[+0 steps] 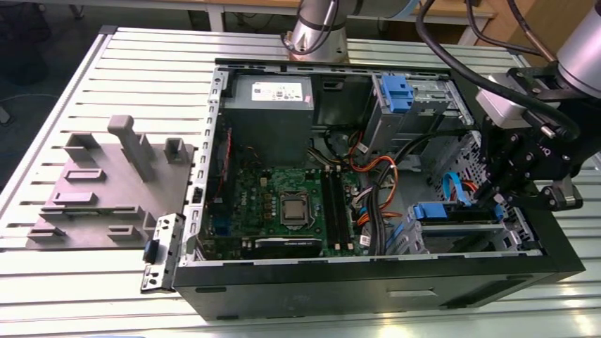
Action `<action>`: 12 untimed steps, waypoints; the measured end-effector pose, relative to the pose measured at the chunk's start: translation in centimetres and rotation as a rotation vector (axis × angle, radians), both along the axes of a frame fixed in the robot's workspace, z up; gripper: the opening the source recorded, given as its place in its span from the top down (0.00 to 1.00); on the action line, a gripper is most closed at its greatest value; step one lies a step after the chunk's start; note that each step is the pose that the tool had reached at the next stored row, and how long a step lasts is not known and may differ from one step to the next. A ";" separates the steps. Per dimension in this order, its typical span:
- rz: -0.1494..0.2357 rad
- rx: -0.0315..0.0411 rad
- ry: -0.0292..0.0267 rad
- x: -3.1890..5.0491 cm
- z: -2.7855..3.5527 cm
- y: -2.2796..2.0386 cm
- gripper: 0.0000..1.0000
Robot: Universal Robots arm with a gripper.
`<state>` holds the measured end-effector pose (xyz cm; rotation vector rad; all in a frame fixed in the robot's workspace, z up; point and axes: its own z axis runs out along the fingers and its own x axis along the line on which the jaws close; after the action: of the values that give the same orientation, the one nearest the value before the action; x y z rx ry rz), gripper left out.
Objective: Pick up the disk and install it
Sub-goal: 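Insert the second disk wire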
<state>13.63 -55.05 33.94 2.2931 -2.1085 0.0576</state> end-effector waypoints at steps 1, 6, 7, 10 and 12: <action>0.000 -0.0006 0.0000 -0.01 -0.02 0.00 0.84; 0.000 -0.0023 0.0000 -0.01 -0.09 0.00 0.84; 0.000 -0.0030 0.0000 -0.01 -0.09 0.00 0.84; 0.000 -0.0034 0.0000 -0.01 -0.09 -0.01 0.84; 0.000 -0.0097 0.0000 -0.01 -0.10 0.00 0.84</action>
<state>13.62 -55.05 33.85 2.2877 -2.1034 0.0676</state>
